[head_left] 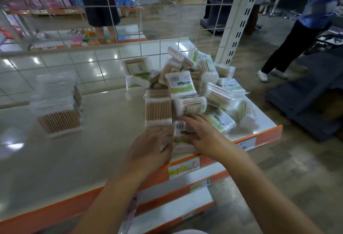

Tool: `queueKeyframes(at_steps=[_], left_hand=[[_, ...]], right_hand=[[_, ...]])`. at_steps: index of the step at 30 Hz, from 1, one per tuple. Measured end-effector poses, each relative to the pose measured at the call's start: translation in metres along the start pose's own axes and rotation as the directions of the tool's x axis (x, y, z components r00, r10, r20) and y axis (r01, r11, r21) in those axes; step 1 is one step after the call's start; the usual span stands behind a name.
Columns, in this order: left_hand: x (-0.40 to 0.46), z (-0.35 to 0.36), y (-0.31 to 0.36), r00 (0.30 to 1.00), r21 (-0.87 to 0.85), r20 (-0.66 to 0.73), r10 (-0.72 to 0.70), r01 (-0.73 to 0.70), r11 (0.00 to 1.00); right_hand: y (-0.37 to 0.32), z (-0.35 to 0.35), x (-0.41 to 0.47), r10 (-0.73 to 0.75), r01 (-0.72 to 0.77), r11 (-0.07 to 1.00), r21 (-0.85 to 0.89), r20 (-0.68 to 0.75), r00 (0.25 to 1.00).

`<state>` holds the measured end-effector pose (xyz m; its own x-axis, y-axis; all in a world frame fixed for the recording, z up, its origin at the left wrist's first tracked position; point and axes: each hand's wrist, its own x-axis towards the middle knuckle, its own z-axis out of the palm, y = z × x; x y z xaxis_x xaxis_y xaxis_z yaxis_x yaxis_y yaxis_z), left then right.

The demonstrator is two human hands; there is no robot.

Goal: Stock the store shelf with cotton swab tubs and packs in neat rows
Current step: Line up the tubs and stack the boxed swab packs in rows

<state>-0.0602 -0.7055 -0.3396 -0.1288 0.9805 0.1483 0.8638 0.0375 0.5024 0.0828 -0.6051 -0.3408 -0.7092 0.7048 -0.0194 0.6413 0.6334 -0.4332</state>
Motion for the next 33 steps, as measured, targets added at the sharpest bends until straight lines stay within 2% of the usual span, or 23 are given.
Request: queueKeyframes(at_steps=[9,15,18,23,27,29,31,33], left_hand=[[0.0,0.001,-0.004,0.999,0.003,0.023,-0.043,0.043,0.999],[0.001,0.002,-0.01,0.998,-0.002,0.015,-0.06,0.06,0.998],[-0.001,0.001,-0.014,0.995,-0.035,-0.012,-0.094,0.094,0.995],[-0.005,-0.008,-0.016,0.994,-0.176,0.031,-0.104,0.108,0.979],[-0.005,-0.014,-0.015,0.994,-0.399,0.063,-0.094,0.112,0.91],[-0.004,-0.015,-0.012,0.988,-0.52,0.089,-0.128,0.155,0.84],[-0.003,-0.014,-0.01,0.981,-0.643,0.11,-0.163,0.195,0.741],[-0.004,-0.015,-0.011,0.982,-0.692,0.1,-0.161,0.185,0.698]], right_hand=[[-0.004,0.002,-0.01,-0.049,0.055,0.997,0.046,-0.125,0.991],[-0.012,-0.004,-0.013,-0.042,0.049,0.995,0.091,-0.077,0.996],[-0.01,-0.004,-0.012,-0.057,0.077,0.982,0.175,-0.116,0.992],[-0.016,-0.017,-0.013,-0.001,0.127,0.837,0.532,-0.23,0.973],[-0.023,-0.02,-0.012,0.034,0.178,0.738,0.651,-0.298,0.954],[-0.028,-0.021,-0.011,0.042,0.216,0.692,0.689,-0.337,0.941],[-0.032,-0.021,-0.01,0.018,0.264,0.685,0.679,-0.378,0.926],[-0.033,-0.019,-0.009,0.006,0.286,0.684,0.671,-0.398,0.917]])
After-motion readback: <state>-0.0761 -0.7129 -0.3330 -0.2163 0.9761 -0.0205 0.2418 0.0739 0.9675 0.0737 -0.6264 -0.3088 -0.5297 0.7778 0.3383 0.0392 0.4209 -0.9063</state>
